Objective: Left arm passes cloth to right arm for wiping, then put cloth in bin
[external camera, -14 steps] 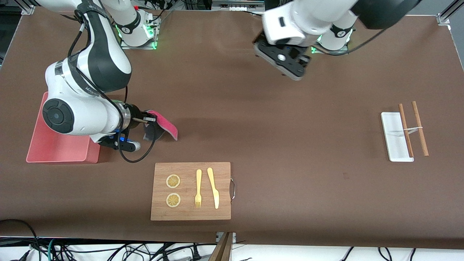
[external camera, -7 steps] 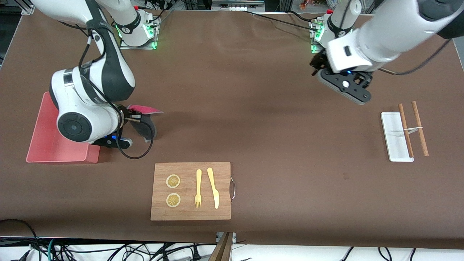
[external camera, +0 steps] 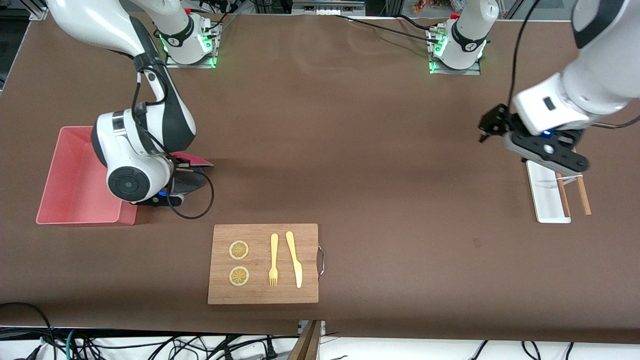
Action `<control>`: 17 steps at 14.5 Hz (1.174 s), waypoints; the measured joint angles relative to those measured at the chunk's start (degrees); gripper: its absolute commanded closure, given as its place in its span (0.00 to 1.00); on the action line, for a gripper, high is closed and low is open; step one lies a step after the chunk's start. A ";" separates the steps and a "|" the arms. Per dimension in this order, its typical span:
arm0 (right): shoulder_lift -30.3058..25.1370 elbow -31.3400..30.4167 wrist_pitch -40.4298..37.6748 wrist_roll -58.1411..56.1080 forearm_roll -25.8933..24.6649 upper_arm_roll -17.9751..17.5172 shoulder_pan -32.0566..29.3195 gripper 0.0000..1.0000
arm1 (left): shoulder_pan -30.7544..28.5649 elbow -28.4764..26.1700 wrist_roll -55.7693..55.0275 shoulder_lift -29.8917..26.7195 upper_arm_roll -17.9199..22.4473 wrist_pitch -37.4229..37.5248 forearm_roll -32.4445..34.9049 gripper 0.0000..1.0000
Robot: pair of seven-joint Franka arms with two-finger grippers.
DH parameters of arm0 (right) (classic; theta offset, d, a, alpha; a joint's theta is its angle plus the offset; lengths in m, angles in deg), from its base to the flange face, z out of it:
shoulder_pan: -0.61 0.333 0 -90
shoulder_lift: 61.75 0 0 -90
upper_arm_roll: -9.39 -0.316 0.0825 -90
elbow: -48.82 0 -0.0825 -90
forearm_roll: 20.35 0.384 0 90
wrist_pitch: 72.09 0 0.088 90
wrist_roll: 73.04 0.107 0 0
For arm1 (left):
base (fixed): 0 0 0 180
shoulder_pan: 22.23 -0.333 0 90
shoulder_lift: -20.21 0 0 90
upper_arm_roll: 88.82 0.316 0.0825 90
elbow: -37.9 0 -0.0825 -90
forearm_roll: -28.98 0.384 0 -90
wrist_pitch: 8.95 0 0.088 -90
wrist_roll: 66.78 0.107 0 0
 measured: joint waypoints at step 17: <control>6.73 1.12 20.87 16.18 7.43 -1.16 11.23 1.00 | -1.06 -9.93 -17.51 -7.93 2.68 -0.36 2.61 0.00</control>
